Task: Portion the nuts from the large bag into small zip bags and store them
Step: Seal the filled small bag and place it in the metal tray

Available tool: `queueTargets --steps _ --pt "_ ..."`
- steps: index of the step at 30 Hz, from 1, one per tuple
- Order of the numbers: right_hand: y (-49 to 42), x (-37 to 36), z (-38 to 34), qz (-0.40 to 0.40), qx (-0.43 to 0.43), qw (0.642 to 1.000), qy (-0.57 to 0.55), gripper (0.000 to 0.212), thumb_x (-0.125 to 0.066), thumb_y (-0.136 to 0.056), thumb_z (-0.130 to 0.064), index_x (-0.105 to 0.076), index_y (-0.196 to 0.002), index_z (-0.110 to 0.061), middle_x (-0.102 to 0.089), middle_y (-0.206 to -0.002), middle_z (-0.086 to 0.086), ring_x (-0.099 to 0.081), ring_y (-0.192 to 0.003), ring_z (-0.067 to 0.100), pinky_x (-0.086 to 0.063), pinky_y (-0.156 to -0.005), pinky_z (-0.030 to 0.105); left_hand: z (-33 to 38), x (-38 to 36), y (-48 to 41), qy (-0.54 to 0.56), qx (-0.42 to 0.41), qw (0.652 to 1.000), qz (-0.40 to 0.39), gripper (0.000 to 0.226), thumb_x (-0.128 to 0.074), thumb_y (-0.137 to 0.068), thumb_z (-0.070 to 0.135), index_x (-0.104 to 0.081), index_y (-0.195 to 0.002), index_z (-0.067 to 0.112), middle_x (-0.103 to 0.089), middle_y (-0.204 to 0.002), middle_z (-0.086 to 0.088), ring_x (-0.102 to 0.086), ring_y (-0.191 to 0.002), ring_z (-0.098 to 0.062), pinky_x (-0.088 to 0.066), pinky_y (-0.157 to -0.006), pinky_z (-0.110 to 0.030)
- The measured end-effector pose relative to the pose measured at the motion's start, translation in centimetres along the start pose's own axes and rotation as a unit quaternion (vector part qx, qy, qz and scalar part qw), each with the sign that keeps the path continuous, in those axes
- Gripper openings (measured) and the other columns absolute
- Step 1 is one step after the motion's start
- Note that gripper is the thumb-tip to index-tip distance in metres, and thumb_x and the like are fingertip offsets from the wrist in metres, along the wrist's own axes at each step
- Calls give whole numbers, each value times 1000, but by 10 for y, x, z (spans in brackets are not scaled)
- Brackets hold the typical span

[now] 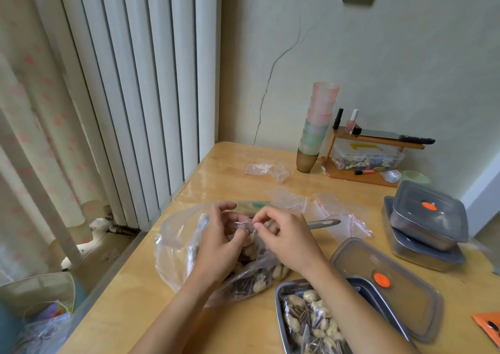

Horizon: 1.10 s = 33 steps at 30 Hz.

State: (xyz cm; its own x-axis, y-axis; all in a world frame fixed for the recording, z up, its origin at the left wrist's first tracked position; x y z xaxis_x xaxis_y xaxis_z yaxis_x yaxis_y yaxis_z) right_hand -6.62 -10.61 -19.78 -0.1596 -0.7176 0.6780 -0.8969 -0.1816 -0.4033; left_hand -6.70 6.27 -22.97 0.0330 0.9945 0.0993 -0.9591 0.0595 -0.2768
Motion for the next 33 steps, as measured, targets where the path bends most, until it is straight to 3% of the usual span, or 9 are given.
queueTargets --steps 3,8,11,14,17,21,26,29,33 --pt "-1 5 0 2 -15 1000 -21 16 -66 -97 -22 -66 -86 -34 -62 -57 6 -62 -53 26 -53 -60 39 0 0 -1 19 -2 1000 3 39 -67 -96 5 -49 -124 24 -73 -101 4 -70 -96 -18 -59 -84 -40" --pt "1 8 -3 -14 -30 999 -33 15 -66 -98 -19 -69 -88 -30 -62 -52 7 -65 -50 13 -50 -59 30 2 3 -4 78 15 997 10 38 -75 -92 10 -53 -121 18 -73 -94 -10 -71 -84 -32 -60 -79 -51" --pt "2 11 -3 -9 -32 999 -38 14 -67 -98 -20 -69 -88 -31 -60 -51 8 -61 -48 17 -48 -57 31 3 5 -4 83 6 996 13 35 -76 -91 12 -55 -119 15 -75 -91 -11 -72 -86 -31 -59 -83 -51" --pt "3 14 -6 2 -22 999 -41 12 -67 -97 -22 -66 -95 -34 -65 -62 4 -59 -51 27 -49 -56 37 5 4 -4 89 -7 996 18 30 -75 -92 11 -57 -116 13 -75 -88 -11 -72 -86 -29 -58 -83 -48" --pt "4 15 -11 9 -35 997 -63 15 -70 -96 -26 -62 -108 -30 -72 -84 -8 -64 -57 17 -54 -59 33 8 2 -4 91 -24 995 27 27 -74 -92 8 -58 -114 13 -75 -88 -10 -71 -85 -27 -58 -80 -43" --pt "4 13 -7 -10 -100 992 -79 9 -74 -93 -32 -69 -87 -28 -71 -67 0 -67 -60 17 -50 -59 30 8 2 -4 119 -27 992 37 25 -71 -95 7 -58 -116 12 -73 -89 -9 -66 -80 -20 -56 -74 -33" --pt "4 10 -7 -29 -125 980 -154 10 -72 -95 -24 -70 -86 -25 -71 -73 -6 -70 -67 14 -52 -62 26 6 -2 0 138 12 990 -26 30 -75 -93 22 -60 -118 19 -68 -99 -12 -65 -82 -25 -57 -72 -43" --pt "2 9 -6 -28 -133 971 -195 7 -70 -97 -21 -72 -91 -21 -72 -75 -3 -68 -67 11 -50 -61 25 8 -4 1 148 17 987 -66 18 -72 -97 21 -63 -106 9 -68 -85 -12 -62 -74 -26 -52 -69 -39" --pt "2 9 -5 -34 -134 969 -203 11 -66 -101 -21 -73 -93 -20 -70 -71 -3 -65 -66 11 -49 -61 27 15 -4 1 180 17 982 -61 20 -65 -98 9 -58 -99 -9 -62 -71 -10 -61 -62 -19 -51 -61 -26"
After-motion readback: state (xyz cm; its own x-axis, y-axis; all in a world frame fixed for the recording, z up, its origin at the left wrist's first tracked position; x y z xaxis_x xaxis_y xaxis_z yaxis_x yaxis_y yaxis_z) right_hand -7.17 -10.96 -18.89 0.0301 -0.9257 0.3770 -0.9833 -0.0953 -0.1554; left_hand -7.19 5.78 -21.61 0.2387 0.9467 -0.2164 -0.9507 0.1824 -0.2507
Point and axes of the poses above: each hand's wrist, its own y-axis away from the middle knuckle, its own x-axis out of the back of the hand, z = x × y, the point moved 1 cm from there along -y, towards the middle knuckle
